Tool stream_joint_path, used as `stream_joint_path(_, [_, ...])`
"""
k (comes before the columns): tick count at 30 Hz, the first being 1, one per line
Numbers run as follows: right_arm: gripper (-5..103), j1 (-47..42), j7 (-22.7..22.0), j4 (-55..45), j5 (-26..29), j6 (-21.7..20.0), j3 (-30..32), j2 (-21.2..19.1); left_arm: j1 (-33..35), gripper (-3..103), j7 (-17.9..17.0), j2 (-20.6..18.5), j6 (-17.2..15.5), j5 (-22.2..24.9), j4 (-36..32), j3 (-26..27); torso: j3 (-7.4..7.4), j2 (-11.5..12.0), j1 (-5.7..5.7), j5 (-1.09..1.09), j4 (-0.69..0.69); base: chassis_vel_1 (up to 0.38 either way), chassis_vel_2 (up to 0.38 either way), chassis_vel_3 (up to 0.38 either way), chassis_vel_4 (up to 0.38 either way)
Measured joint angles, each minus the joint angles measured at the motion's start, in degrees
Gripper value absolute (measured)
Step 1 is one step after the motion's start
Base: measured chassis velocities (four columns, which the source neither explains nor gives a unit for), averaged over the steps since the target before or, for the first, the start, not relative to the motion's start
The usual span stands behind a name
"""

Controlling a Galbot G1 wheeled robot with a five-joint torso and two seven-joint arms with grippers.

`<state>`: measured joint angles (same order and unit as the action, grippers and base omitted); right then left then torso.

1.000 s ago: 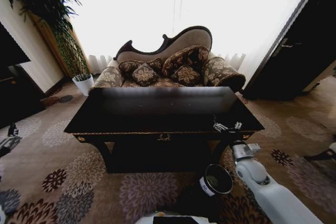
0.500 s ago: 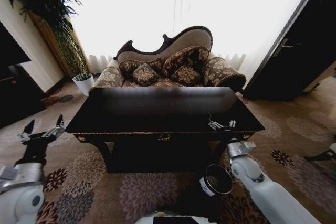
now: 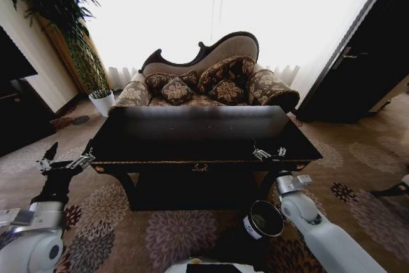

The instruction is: Move to the front of the table and place the trash on the table into the trash bin.

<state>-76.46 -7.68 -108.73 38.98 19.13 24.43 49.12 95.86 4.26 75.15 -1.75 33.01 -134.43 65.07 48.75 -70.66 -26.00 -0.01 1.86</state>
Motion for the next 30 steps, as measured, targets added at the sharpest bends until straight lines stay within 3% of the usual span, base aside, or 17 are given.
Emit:
stream_joint_path(10, [100, -1.0, 0.3, -0.3, 0.0, 0.2, 1.1, -0.2, 0.2, 100, -0.1, 0.0, 0.0, 0.1, -0.3, 0.2, 0.01, 0.0, -0.03, 0.0, 0.0, 0.05, -0.054, -0.055, 0.052])
stream_joint_path(30, [100, -2.3, 0.5, -0.3, 0.0, 0.6, 2.9, 0.3, 1.4, 100, -0.1, -0.3, 0.3, 0.8, -1.2, 1.3, 0.0, 0.0, 0.01, 0.0, 0.0, 0.208, -0.208, -0.207, 0.212])
